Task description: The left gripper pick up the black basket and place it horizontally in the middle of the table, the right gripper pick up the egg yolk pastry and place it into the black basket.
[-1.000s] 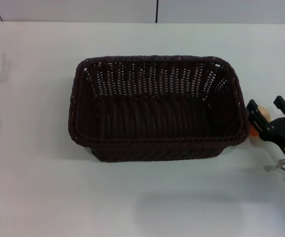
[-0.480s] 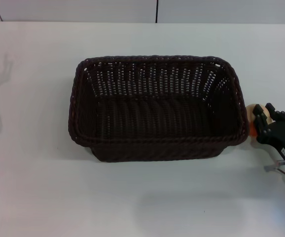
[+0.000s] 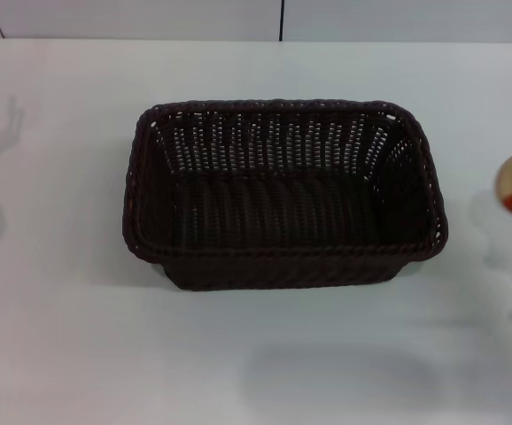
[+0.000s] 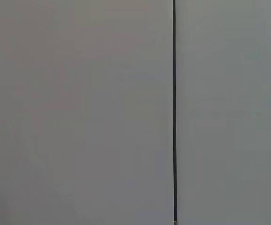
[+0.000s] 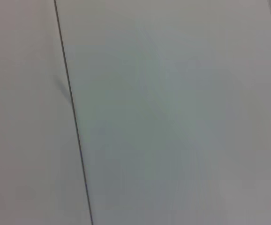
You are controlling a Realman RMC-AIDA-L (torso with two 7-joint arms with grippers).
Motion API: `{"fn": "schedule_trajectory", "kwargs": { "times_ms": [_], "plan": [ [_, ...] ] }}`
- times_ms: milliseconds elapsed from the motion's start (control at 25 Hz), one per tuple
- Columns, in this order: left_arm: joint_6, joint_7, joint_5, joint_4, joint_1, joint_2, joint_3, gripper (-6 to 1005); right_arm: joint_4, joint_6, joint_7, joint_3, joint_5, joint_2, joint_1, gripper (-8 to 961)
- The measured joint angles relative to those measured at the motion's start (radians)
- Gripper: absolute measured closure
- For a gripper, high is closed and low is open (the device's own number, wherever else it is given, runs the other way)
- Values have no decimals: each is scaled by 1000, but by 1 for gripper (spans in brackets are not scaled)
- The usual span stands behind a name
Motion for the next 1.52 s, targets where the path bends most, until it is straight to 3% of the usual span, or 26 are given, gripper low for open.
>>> {"fn": "schedule_trajectory", "kwargs": {
  "times_ms": [200, 280, 680, 1040, 1120, 1400, 1480, 1520],
  "plan": [
    [-1, 0, 0, 4, -2, 0, 0, 213, 5, -260, -1, -14, -74, -1, -10, 887],
    [-3, 1, 0, 4, -3, 0, 0, 213, 5, -296, -1, -14, -113, -1, 32, 897],
    [-10, 1, 1, 4, -3, 0, 0, 212, 34, -123, 20, -5, -172, -7, 201, 908],
    [-8, 1, 3, 3, 7, 0, -2, 211, 34, -100, 22, 12, -166, -6, 193, 827],
    [-8, 1, 3, 5, 9, 0, -6, 210, 32, -100, 21, 48, -165, -6, 172, 607],
    [-7, 15, 3, 18, 15, 0, -8, 209, -4, -95, 11, 313, -163, -7, 14, 327],
    [-7, 24, 3, 21, 19, -2, -7, 209, -21, -92, 11, 458, -162, -7, -67, 240],
    [-7, 26, 3, 25, 20, -3, -6, 209, -21, -92, 11, 458, -162, -7, -67, 197]
  ]
}}
